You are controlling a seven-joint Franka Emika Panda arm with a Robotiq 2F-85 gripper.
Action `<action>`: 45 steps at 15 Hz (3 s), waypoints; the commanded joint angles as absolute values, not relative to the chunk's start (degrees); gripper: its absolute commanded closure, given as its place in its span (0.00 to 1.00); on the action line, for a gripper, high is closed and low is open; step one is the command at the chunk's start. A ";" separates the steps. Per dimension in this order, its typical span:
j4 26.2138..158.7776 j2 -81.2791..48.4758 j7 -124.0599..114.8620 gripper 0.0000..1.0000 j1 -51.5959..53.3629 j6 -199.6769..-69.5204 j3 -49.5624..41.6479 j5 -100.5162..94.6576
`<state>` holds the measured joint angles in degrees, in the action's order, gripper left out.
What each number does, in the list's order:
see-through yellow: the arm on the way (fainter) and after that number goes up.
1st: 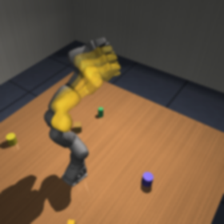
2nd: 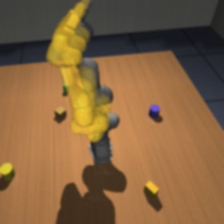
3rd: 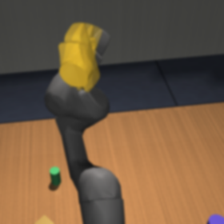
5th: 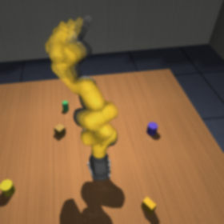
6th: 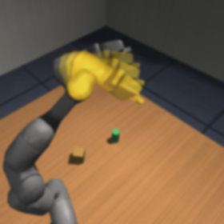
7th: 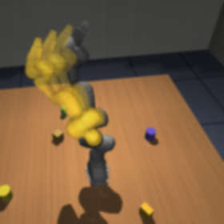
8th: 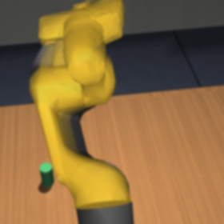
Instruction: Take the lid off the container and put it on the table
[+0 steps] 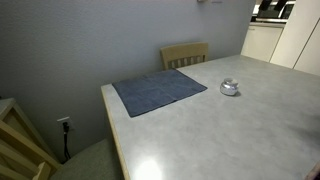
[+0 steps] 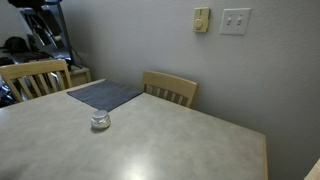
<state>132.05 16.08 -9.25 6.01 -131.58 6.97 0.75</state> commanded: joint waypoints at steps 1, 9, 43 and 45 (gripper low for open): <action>131.38 13.07 -4.70 0.00 5.52 -135.25 3.72 5.87; 131.88 10.73 0.51 0.00 4.74 -134.76 0.53 11.23; 113.36 -19.25 -11.40 0.00 2.12 -130.00 -0.71 7.55; 113.22 -20.43 -10.43 0.00 1.70 -129.46 -0.40 8.49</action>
<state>114.76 -18.58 -11.97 2.92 -131.98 -0.97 7.76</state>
